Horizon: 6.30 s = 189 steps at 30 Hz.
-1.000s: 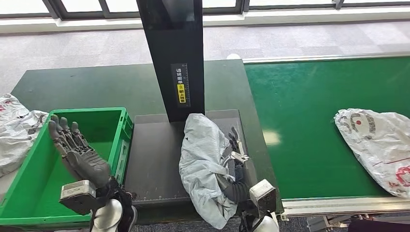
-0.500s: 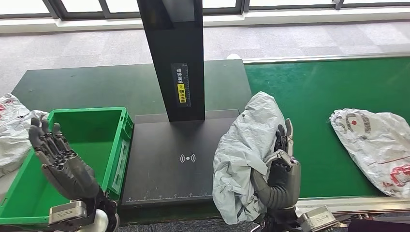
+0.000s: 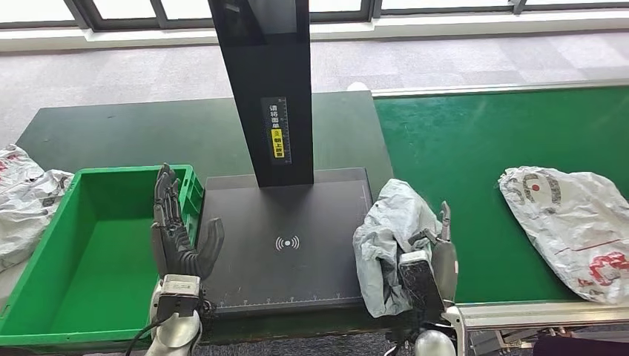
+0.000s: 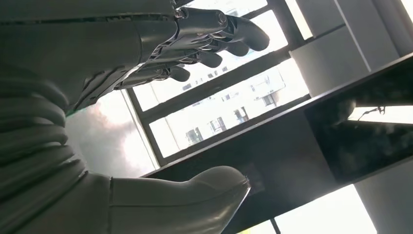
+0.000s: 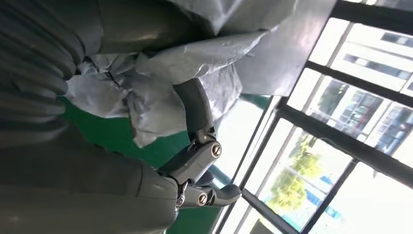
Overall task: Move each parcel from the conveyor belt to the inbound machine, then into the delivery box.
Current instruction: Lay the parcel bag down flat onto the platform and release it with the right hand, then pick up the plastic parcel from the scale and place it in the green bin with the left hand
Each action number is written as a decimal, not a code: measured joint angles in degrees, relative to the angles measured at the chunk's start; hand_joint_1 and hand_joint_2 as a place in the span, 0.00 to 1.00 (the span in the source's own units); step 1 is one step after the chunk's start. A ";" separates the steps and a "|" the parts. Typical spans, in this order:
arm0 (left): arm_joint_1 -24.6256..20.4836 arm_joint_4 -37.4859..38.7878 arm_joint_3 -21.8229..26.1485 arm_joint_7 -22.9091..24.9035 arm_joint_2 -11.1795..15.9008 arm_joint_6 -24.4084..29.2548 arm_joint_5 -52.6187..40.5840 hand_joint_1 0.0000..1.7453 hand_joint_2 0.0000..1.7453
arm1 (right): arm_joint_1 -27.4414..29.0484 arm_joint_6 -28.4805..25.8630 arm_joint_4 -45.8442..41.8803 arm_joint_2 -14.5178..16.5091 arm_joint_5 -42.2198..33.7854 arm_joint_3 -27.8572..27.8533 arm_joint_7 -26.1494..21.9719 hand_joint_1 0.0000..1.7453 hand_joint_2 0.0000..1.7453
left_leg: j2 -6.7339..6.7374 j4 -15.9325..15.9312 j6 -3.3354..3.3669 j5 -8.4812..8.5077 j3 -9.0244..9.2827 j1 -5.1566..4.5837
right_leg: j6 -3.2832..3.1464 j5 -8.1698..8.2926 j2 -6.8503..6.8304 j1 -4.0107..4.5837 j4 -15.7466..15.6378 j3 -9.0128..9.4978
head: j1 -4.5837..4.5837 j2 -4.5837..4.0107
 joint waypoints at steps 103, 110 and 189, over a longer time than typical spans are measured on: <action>-33.24 58.08 -35.88 22.32 -5.77 -18.35 -44.35 0.00 1.00 | -7.04 9.84 -13.47 -0.57 -23.25 18.67 -16.69 0.00 1.00 | -0.07 0.00 -0.07 0.44 -0.51 -0.03 | 0.02 0.42 -0.08 -0.03 0.00 -0.42 | 0.00 0.00; -34.12 59.94 -36.59 22.33 -6.16 -18.36 -44.35 0.00 1.00 | -7.18 9.88 -13.19 -0.70 -23.21 19.18 -16.69 0.00 1.00 | -0.09 0.00 -0.01 0.48 -0.47 -0.04 | 0.03 0.43 -0.13 -0.03 -0.01 -0.35 | 0.00 0.00; 5.88 -18.32 13.13 -2.23 -0.84 16.08 9.67 1.00 1.00 | 4.83 0.24 -18.63 -4.64 -23.02 19.41 -16.70 0.00 1.00 | 0.03 -0.03 -0.09 0.07 -0.27 -0.01 | -0.03 0.02 -0.02 -0.01 0.02 -0.25 | -0.01 0.00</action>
